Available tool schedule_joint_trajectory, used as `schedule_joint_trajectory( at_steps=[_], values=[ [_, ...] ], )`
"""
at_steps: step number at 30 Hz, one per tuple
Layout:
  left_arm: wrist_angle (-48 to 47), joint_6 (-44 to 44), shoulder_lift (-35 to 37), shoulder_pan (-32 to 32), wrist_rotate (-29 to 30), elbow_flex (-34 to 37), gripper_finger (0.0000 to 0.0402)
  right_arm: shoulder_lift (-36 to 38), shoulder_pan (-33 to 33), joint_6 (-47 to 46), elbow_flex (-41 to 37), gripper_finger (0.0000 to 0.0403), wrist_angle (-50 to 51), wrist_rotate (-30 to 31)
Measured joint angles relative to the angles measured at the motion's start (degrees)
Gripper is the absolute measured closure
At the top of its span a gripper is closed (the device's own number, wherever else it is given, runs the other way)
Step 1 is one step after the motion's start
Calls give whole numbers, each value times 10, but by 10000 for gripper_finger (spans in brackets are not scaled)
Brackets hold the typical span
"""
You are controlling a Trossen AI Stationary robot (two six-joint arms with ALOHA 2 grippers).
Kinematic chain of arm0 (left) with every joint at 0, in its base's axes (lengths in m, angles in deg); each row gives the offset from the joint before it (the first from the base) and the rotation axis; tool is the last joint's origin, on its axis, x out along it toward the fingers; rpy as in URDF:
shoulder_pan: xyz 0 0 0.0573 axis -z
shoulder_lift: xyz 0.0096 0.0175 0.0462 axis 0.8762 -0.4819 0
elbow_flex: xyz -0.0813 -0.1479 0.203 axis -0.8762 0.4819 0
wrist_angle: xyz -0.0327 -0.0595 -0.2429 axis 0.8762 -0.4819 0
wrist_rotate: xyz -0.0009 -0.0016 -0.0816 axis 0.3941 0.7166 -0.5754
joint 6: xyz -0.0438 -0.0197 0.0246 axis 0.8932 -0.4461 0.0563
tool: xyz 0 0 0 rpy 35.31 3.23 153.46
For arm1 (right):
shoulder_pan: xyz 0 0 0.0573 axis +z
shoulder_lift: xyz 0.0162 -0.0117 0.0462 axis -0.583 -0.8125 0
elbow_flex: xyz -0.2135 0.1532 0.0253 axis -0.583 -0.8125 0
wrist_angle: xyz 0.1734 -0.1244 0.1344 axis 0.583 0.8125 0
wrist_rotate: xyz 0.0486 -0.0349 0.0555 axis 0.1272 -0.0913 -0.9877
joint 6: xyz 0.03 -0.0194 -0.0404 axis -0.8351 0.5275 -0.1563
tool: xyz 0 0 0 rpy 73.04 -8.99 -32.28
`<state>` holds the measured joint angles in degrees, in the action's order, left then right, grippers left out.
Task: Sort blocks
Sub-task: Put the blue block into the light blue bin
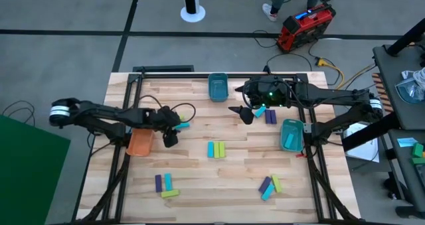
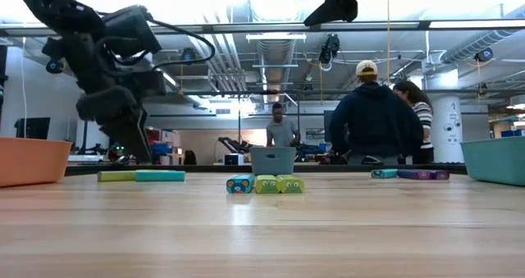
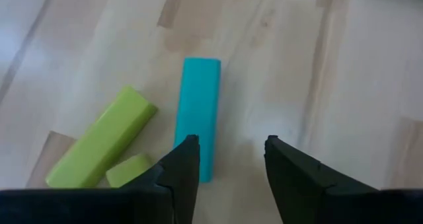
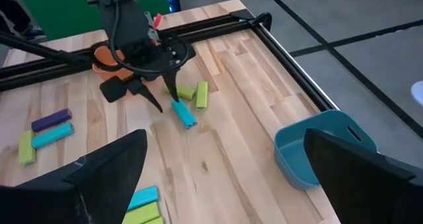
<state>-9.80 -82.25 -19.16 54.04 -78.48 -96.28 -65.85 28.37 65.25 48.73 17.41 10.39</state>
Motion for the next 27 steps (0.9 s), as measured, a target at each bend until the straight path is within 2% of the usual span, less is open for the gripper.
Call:
schedule_joint_trajectory(
  at_steps=[6, 11, 19, 27],
  values=[
    [22, -17, -16, -1, 29, 0, 251, 0, 0, 0, 0, 3, 0, 0],
    [32, -26, -35, -13, 30, 2, 251, 0, 0, 0, -1, 3, 0, 0],
    [63, -37, -59, -31, 23, 2, 251, 0, 0, 0, -4, 3, 1, 0],
    [79, -41, -94, -49, -22, 2, 252, 0, 0, 0, -7, 3, 1, 0]
  ],
)
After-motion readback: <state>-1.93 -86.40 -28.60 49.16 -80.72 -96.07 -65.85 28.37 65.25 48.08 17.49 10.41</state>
